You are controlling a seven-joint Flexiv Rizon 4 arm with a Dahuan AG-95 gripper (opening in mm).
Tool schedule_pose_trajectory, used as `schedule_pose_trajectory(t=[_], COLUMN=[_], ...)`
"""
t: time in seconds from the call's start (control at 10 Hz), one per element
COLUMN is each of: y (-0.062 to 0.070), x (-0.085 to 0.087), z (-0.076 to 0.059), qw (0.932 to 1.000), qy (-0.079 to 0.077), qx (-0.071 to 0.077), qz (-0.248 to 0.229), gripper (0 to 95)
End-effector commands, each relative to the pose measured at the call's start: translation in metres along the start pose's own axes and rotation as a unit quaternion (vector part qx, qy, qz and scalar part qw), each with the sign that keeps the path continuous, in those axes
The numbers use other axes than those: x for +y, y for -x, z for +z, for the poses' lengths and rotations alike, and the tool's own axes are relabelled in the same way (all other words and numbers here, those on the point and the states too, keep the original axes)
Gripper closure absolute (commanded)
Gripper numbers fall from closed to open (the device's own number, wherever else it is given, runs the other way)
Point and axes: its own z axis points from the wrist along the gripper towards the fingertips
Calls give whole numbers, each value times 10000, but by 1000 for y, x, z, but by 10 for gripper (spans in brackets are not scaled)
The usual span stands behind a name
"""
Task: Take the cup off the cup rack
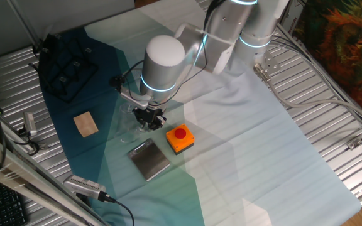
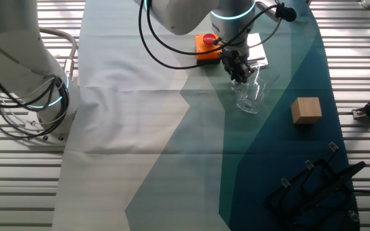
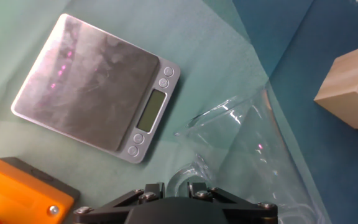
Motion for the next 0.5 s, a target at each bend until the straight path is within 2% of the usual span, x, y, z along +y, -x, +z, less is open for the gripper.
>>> schedule_pose_trajectory(t=[0.1, 0.5], y=[3, 7], x=[1, 0], z=[5, 8], qw=[10000, 10000], qy=[11, -13], qx=[-31, -56], qz=[-12, -45], gripper=[760, 760])
